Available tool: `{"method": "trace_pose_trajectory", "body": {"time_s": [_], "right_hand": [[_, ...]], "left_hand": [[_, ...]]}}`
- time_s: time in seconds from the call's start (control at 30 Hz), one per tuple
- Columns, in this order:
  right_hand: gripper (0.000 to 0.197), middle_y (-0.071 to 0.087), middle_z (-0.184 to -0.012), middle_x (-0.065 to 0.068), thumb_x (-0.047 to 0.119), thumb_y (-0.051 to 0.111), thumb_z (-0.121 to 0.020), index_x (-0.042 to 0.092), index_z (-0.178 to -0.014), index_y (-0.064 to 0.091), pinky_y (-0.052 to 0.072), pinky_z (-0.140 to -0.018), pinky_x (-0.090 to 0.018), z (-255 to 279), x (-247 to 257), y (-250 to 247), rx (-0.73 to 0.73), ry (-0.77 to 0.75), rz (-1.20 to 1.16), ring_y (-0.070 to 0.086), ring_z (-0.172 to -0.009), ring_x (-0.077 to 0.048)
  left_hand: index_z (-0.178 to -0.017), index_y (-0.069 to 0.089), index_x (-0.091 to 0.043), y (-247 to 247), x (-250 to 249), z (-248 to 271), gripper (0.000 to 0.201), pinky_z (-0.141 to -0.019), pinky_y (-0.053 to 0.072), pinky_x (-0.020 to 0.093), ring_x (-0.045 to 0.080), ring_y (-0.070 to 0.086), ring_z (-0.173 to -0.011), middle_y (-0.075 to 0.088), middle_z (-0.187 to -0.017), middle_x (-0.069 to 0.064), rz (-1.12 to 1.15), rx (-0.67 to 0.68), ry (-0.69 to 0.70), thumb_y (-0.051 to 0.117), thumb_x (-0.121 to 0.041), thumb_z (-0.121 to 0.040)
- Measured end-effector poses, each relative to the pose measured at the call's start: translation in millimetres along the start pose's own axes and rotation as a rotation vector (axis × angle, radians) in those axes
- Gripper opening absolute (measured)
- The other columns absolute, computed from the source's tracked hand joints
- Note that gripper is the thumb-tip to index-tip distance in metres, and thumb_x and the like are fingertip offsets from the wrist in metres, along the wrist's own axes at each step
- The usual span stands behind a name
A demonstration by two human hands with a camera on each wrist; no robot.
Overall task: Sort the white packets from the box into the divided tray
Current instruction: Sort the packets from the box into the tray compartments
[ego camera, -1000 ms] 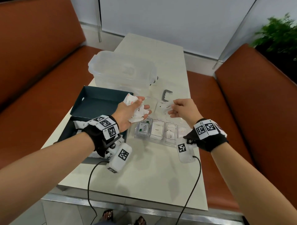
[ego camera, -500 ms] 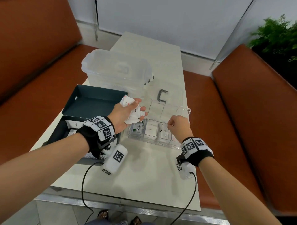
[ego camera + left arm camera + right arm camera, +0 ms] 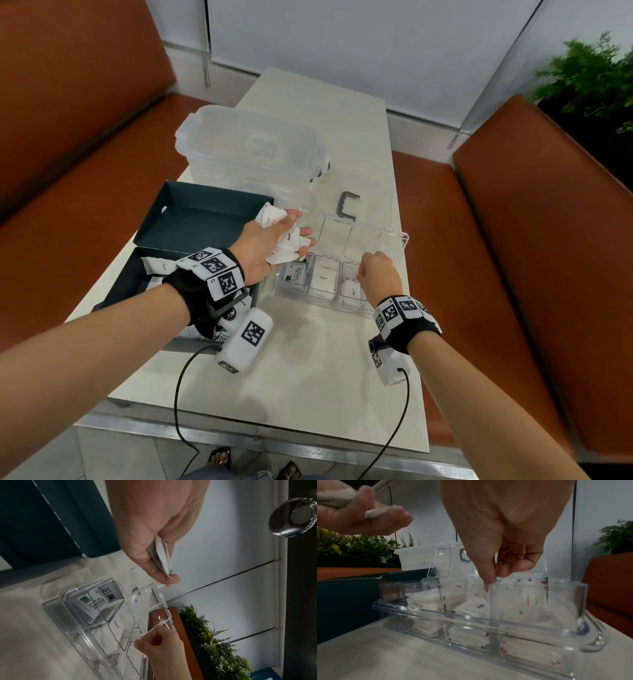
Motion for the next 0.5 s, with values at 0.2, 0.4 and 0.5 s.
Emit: {"method": "trace_pose_trajectory", "body": {"time_s": [0.2,0.4,0.5], "right_hand": [[0.005,0.055,-0.099,-0.015,-0.002,0.056,-0.088,0.002,-0.091,0.057,0.052,-0.074,-0.041,-1,-1,3,0.009,-0.005,-0.03,0.057,-0.082,-0.033],[0.015,0.059,-0.101,-0.011,0.002,0.052,-0.091,0.007,-0.096,0.066,0.053,-0.077,-0.037,4,-7,-17,-0.08,-0.006,-0.148,0.06,-0.083,-0.026],[0.018,0.064,-0.097,-0.006,0.003,0.051,-0.091,0.01,-0.095,0.068,0.045,-0.066,-0.015,8,4,-42,-0.181,-0.045,-0.303,0.058,-0.077,-0.014]], "left_hand": [[-0.117,0.058,-0.003,-1,1,-1,0.021,-0.057,0.058,0.031,0.036,0.067,-0.087,0.064,-0.1,0.022,0.0,-0.005,-0.009,0.054,-0.011,-0.098],[-0.114,0.061,-0.004,-3,3,-4,0.02,-0.058,0.058,0.031,0.034,0.07,-0.079,0.067,-0.095,0.022,0.014,-0.018,-0.029,0.056,-0.013,-0.097],[-0.112,0.062,-0.005,-3,6,-5,0.019,-0.057,0.059,0.032,0.035,0.071,-0.081,0.07,-0.092,0.02,0.01,-0.007,-0.059,0.058,-0.015,-0.096]]}}
Point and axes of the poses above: each hand's wrist, its own z-axis away from the middle knuckle, its own y-axis out of the palm, x = y × z, the point moved 3 cm from there along -z, towards the middle knuckle
